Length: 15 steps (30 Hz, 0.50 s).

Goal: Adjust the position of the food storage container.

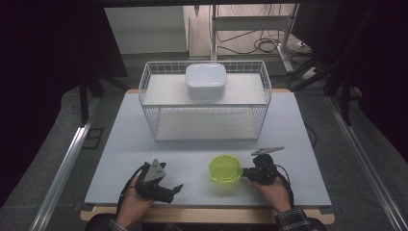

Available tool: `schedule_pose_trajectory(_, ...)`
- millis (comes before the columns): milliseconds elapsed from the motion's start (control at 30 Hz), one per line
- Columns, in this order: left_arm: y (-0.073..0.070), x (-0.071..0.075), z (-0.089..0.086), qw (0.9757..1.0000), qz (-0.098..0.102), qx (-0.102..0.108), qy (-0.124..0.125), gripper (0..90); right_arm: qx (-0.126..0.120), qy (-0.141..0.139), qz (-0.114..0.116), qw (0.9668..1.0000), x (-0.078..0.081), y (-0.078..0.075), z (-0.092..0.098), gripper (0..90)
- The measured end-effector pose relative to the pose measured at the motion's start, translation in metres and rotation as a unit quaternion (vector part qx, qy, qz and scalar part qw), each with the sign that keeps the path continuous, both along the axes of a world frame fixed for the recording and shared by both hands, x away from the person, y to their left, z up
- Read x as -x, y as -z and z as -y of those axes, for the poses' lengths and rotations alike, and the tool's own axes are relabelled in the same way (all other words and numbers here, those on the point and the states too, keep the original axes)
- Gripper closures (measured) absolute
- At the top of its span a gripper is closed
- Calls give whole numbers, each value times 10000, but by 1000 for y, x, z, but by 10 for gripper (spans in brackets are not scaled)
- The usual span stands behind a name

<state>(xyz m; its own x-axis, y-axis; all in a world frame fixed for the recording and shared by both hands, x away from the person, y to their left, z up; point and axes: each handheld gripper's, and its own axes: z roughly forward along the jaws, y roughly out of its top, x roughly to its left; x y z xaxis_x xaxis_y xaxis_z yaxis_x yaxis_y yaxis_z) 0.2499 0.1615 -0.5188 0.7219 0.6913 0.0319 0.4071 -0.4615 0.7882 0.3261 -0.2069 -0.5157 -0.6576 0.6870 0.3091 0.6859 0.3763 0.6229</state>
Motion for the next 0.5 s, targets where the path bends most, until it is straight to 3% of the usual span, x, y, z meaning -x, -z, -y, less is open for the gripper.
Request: schedule_pose_trajectory(500, 1, -2, -2, 10000, -80, -9, -3, 39, -47, -312, -28, 9995, -7, 3, -38, 898)
